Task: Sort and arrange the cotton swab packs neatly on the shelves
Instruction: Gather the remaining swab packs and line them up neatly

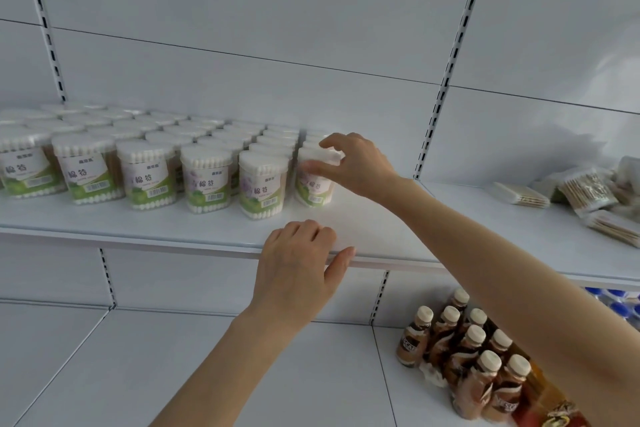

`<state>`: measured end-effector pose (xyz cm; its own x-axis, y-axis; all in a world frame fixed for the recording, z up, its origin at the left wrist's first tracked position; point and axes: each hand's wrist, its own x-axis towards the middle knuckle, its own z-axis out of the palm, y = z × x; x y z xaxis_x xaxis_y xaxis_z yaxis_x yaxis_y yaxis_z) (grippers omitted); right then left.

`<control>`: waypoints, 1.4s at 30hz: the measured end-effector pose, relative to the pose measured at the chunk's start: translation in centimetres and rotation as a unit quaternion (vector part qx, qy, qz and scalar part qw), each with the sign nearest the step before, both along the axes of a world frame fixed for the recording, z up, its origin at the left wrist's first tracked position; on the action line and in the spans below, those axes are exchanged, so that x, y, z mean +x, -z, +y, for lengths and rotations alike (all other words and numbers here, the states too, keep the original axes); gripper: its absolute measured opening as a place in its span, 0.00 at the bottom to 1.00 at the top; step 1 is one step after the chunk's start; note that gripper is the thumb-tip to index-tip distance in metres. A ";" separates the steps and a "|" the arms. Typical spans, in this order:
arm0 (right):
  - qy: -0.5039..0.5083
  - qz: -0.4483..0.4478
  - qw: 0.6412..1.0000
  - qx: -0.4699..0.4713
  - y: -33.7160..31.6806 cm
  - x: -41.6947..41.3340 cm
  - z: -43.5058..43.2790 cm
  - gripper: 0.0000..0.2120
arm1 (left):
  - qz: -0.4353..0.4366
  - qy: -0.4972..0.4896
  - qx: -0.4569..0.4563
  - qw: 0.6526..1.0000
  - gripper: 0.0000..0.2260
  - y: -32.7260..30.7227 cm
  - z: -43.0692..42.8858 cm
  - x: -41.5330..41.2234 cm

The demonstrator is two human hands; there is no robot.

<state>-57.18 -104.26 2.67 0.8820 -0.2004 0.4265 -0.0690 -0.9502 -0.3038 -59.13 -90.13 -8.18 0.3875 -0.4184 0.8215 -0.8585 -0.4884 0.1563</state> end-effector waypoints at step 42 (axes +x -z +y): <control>0.042 -0.103 0.980 0.165 -2.4 -20.7 -39.5 0.12 | 0.266 0.138 -0.013 0.954 0.32 -8.4 -34.3 -11.4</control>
